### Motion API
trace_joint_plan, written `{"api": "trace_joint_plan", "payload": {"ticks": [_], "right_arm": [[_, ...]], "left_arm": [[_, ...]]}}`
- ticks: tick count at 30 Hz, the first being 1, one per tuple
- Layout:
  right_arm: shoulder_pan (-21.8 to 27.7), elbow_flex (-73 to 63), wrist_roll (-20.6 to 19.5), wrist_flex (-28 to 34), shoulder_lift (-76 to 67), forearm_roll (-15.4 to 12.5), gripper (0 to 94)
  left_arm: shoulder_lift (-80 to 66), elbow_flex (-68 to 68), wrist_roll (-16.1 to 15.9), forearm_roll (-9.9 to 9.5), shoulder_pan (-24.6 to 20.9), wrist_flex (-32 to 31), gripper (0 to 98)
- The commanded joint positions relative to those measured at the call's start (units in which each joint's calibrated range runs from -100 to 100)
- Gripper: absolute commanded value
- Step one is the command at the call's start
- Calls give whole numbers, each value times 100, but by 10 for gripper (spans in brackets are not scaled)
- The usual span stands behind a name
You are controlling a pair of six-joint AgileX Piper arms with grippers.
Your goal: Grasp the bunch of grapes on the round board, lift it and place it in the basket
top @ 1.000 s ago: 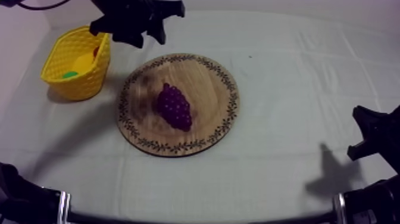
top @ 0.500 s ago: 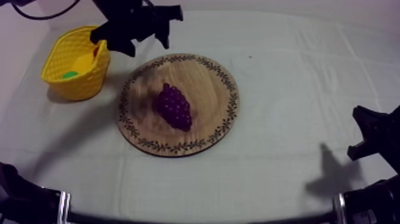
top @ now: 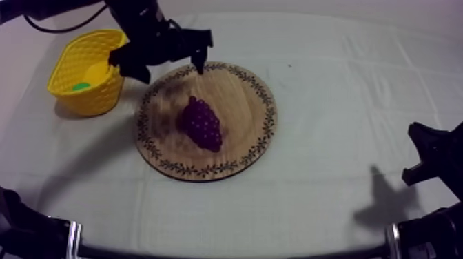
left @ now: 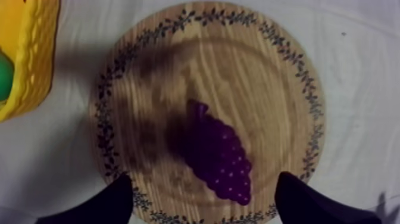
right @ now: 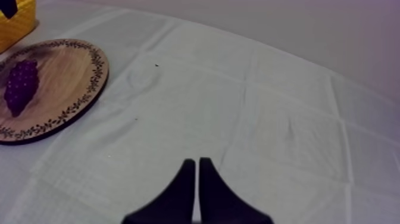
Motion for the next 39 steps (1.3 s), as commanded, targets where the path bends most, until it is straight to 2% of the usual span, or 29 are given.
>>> {"api": "trace_joint_plan", "payload": {"ticks": [1,16,27,39], "right_arm": [[2,-3,-1,4,-1,1,4],[2,-3,-1,4,-1,1,4],[2,-3,-1,4,-1,1,4],[2,-3,-1,4,-1,1,4]], "left_arm": [[72,90,-53,90,-9,-33,951],[1216,37,106,568,-7,18,966],[2128,-556,194,754,-35,46,960],[2818,-1069,179,830,-23,51,929]]}}
